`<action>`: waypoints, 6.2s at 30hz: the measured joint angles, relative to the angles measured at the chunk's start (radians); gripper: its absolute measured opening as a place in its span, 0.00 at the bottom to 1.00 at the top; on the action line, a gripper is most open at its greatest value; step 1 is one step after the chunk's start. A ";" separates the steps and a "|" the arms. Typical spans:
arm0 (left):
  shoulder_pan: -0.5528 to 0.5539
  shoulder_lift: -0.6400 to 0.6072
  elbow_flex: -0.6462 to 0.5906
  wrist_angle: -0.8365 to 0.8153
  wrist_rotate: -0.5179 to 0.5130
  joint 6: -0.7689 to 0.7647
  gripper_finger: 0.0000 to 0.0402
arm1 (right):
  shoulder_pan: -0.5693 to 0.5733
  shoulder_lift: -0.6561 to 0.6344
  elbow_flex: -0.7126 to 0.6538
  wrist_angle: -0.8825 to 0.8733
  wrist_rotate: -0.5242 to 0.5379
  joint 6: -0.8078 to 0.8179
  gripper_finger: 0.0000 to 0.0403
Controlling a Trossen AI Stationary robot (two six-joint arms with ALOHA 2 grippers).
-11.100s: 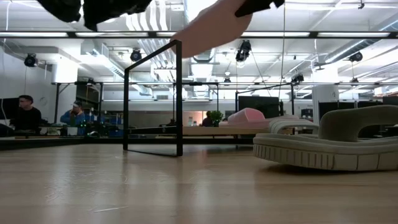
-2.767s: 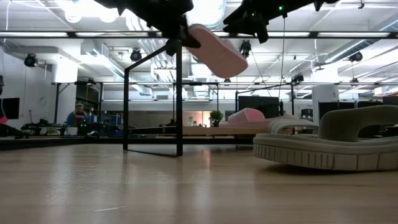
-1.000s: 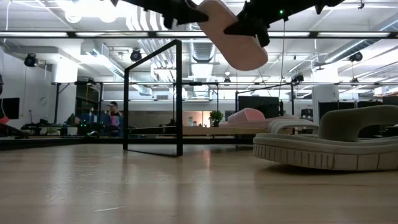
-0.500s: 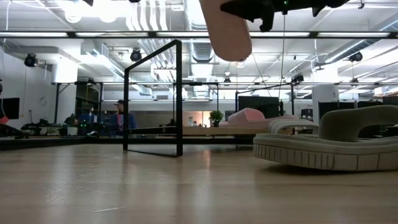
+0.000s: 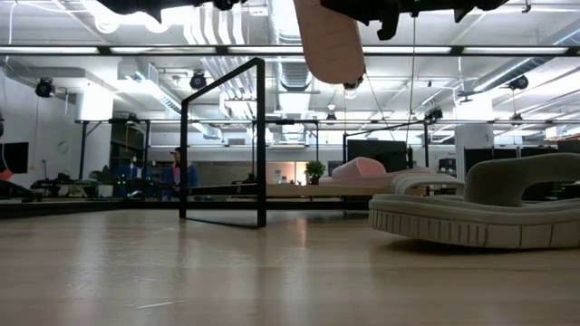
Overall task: Pick and place slides into the shelf
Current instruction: Put the pink slide on the shelf
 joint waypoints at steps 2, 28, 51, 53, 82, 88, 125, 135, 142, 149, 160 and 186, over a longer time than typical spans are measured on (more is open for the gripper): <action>-0.001 0.017 0.005 0.030 0.005 0.000 0.43 | 0.000 0.000 0.001 -0.009 0.001 0.000 0.16; -0.003 0.131 0.102 0.022 -0.060 0.035 0.11 | 0.001 -0.001 0.000 -0.028 0.069 0.111 0.36; -0.044 0.107 0.102 -0.372 -0.298 0.491 0.11 | 0.000 -0.039 0.138 -0.458 0.303 0.458 0.51; -0.049 0.119 0.108 -0.377 -0.300 0.505 0.11 | 0.000 -0.029 0.178 -0.486 0.334 0.460 0.51; -0.100 0.214 0.183 -0.376 -0.423 0.608 0.11 | -0.005 0.346 0.622 -0.894 0.589 0.348 0.51; -0.118 0.213 0.183 -0.373 -0.428 0.612 0.11 | -0.011 0.365 0.635 -0.893 0.676 0.328 0.48; -0.058 -0.031 0.165 -0.609 -0.216 0.105 0.27 | -0.032 0.352 0.597 -0.838 0.536 0.188 0.02; -0.058 -0.050 0.143 -0.638 -0.233 0.107 0.27 | -0.069 0.335 0.594 -0.754 0.522 0.161 0.02; -0.061 -0.074 0.139 -0.691 -0.251 0.068 0.38 | -0.090 0.329 0.592 -0.774 0.555 0.127 0.02; -0.060 -0.105 0.129 -0.706 -0.340 0.078 0.59 | -0.099 0.310 0.590 -0.774 0.464 0.119 0.02; -0.060 -0.135 0.086 -0.705 -0.463 0.080 0.63 | -0.102 0.258 0.587 -0.843 0.142 0.129 0.02; -0.052 0.011 0.037 -0.396 -0.581 0.204 0.63 | -0.098 0.238 0.587 -0.811 -0.050 0.177 0.02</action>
